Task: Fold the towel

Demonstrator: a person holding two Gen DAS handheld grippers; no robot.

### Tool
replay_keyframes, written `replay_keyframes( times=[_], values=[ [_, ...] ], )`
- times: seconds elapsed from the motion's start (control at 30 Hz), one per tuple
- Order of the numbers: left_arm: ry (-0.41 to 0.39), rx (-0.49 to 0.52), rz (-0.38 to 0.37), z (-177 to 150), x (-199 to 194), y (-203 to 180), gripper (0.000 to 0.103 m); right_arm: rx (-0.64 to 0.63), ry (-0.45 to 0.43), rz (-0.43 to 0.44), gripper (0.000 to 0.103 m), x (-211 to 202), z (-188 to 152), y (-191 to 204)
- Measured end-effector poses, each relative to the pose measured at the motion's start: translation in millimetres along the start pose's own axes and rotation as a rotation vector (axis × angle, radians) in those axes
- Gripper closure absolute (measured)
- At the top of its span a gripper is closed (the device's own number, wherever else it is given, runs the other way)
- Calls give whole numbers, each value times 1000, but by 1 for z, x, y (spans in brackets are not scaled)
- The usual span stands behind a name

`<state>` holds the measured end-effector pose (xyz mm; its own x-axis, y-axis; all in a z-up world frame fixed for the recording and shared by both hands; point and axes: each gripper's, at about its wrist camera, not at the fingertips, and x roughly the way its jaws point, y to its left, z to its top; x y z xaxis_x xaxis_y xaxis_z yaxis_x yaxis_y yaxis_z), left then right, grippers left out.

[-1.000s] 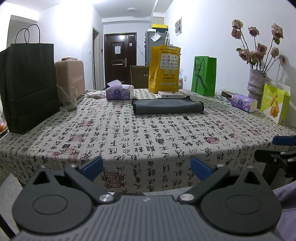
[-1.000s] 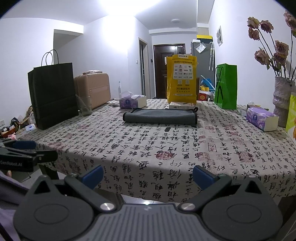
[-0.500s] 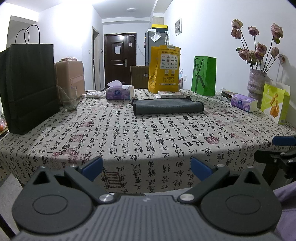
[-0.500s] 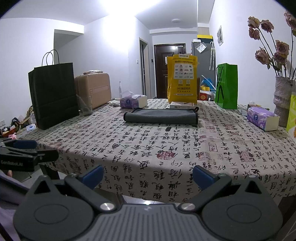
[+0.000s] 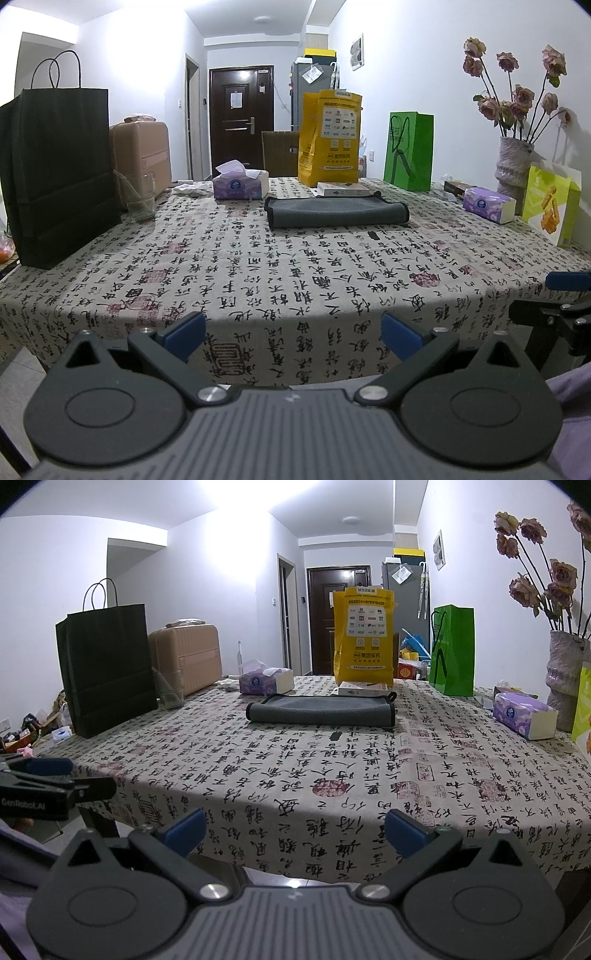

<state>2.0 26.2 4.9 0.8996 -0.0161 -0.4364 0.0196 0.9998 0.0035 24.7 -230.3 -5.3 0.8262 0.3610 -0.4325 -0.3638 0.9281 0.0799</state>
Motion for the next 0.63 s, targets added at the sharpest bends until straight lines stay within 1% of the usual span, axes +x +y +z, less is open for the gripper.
replay_keyframes(
  times=[0.63],
  values=[
    [-6,4,3,1,-1,0,0,-1,0,-2,0,0,-1,0]
  ],
)
